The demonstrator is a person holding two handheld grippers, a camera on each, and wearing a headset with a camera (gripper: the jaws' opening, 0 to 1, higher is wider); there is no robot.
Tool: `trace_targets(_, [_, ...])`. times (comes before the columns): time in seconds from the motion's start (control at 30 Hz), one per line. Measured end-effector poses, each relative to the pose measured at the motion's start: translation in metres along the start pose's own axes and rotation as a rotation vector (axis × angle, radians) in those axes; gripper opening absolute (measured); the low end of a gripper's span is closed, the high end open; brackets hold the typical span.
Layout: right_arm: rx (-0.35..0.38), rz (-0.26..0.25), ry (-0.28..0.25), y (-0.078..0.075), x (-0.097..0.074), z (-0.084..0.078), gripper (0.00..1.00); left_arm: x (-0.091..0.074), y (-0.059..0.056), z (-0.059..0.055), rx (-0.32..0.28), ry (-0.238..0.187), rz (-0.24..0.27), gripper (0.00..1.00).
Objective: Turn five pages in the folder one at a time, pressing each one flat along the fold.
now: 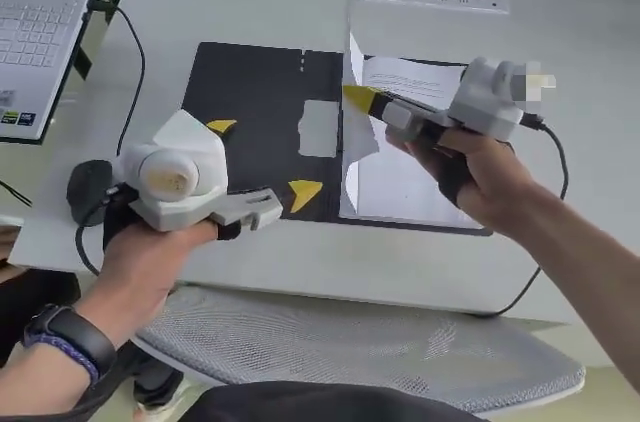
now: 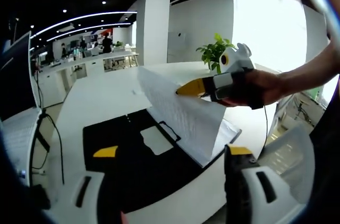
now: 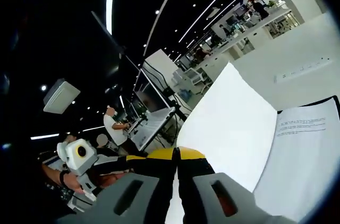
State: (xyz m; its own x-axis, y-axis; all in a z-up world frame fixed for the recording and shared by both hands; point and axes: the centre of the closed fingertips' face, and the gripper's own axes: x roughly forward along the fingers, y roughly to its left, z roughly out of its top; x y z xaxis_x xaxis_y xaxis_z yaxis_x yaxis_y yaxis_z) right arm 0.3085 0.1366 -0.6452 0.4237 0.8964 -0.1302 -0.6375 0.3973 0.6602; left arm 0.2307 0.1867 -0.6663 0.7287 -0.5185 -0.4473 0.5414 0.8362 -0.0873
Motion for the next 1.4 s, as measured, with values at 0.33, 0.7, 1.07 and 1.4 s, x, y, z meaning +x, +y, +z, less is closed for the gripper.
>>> trace_targets(0.33, [0.036,0.010,0.083,0.003,0.045,-0.035,0.00,-0.028,0.029,-0.016,-0.035,0.003,0.062,0.78])
trace_targets(0.7, [0.075,-0.012,0.167,-0.004,0.079,-0.071,0.00,-0.046,0.042,-0.021,-0.069,-0.006,0.098,0.78])
trace_targets(1.07, [0.110,-0.060,0.245,-0.026,0.101,-0.103,0.00,-0.053,0.044,-0.020,-0.072,-0.005,0.100,0.78])
trace_targets(1.4, [0.131,-0.117,0.299,-0.044,0.109,-0.126,0.00,-0.052,0.039,-0.023,-0.069,0.010,0.084,0.78])
